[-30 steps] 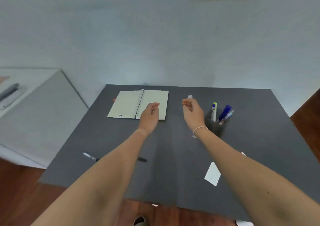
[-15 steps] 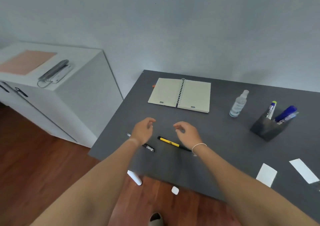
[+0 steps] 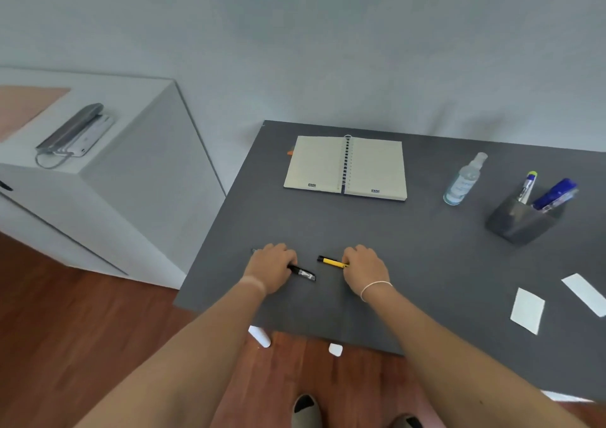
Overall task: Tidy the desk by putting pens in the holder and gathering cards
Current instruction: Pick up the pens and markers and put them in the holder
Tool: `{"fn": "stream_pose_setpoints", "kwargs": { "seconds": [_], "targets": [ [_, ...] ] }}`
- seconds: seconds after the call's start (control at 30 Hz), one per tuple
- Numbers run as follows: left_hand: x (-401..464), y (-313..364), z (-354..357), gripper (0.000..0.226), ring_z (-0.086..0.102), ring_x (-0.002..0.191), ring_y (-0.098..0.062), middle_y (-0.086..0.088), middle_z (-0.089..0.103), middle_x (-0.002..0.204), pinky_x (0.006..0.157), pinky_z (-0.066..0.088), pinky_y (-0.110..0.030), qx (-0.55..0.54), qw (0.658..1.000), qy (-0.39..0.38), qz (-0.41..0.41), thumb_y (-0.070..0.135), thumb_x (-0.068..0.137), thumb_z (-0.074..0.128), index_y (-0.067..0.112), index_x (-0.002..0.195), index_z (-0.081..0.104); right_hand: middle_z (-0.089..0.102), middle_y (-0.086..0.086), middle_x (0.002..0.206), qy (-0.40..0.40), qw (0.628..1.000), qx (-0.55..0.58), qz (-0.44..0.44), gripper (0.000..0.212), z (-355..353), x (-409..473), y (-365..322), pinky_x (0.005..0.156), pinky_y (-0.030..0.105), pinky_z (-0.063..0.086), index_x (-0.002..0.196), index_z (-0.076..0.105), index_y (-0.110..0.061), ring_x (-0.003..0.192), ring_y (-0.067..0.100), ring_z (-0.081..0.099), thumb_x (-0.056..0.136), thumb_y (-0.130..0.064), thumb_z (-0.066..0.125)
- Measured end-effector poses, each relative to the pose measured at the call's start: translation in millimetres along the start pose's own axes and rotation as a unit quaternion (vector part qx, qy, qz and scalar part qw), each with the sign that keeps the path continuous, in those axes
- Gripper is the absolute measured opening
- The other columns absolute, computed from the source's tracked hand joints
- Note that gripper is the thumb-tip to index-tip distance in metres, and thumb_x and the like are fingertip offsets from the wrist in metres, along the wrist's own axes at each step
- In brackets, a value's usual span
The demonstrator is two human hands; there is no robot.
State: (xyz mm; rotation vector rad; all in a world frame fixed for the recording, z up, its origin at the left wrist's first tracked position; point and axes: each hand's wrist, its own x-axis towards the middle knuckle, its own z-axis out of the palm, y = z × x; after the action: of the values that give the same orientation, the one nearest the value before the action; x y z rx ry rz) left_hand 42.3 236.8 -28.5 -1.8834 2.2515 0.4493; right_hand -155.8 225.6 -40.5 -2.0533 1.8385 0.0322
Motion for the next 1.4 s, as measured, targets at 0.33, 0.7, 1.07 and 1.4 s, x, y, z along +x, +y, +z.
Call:
{"fn": "stream_pose_setpoints", "kwargs": {
  "seconds": [0.33, 0.7, 1.07, 1.4],
  "targets": [
    [41.0, 34.0, -36.8, 0.018, 0.054, 0.106, -0.028, -0.007, 0.057, 0.112, 0.089, 0.046, -0.041, -0.147, 0.987, 0.069, 0.002, 0.021, 0.092, 0.048, 0.017, 0.106, 0.058, 0.056, 0.013, 0.114, 0.074, 0.986, 0.122, 0.088, 0.02, -46.7, 8.4, 32.2, 0.077, 0.035, 0.041, 0.106, 0.058, -0.009, 0.105, 0.033, 0.053, 0.093, -0.013, 0.043],
    [113.5, 183.8, -107.3, 0.016, 0.053, 0.077, -0.018, -0.002, 0.057, 0.096, 0.071, 0.041, -0.025, -0.333, 0.926, 0.154, 0.089, 0.016, 0.089, 0.054, 0.01, 0.103, 0.06, 0.059, 0.005, 0.093, 0.239, 0.902, 0.328, 0.15, 0.022, -162.8, 10.4, 138.5, 0.077, 0.031, 0.042, 0.108, 0.058, -0.005, 0.087, 0.025, 0.054, 0.088, -0.01, 0.049],
    [150.4, 352.2, -132.9, 0.017, 0.054, 0.076, -0.016, -0.002, 0.058, 0.087, 0.064, 0.041, -0.012, -0.427, 0.878, 0.178, 0.124, 0.013, 0.088, 0.056, 0.006, 0.103, 0.06, 0.057, 0.004, 0.09, 0.338, 0.818, 0.44, 0.155, 0.01, -223.0, -6.0, 274.1, 0.072, 0.031, 0.045, 0.097, 0.056, -0.009, 0.08, 0.02, 0.052, 0.088, -0.011, 0.053],
    [164.6, 393.1, -123.5, 0.011, 0.065, 0.089, -0.026, 0.009, 0.06, 0.08, 0.087, 0.055, -0.048, -0.489, 0.85, 0.185, 0.061, 0.027, 0.08, 0.059, 0.026, 0.09, 0.056, 0.057, 0.003, 0.084, 0.27, 0.823, 0.484, 0.128, 0.005, -195.4, -4.2, 312.6, 0.067, 0.027, 0.046, 0.089, 0.054, -0.013, 0.076, 0.02, 0.053, 0.086, -0.009, 0.055]
  ]
}}
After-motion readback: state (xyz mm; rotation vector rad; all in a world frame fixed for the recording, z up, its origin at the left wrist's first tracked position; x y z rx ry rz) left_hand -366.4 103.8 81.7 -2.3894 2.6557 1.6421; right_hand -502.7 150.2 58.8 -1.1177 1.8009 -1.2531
